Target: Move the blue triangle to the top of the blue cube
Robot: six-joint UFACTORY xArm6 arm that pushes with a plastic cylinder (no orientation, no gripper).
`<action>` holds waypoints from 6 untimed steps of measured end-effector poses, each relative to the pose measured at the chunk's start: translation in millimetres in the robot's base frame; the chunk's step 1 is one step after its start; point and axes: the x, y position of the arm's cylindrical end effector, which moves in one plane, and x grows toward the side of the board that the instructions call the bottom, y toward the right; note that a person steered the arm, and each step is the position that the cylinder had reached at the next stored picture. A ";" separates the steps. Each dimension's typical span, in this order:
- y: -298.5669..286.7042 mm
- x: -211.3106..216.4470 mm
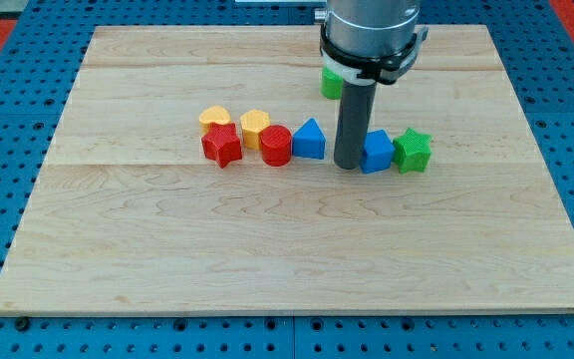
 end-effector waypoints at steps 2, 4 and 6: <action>-83.4 -0.5; -42.2 -43.1; -30.2 -44.7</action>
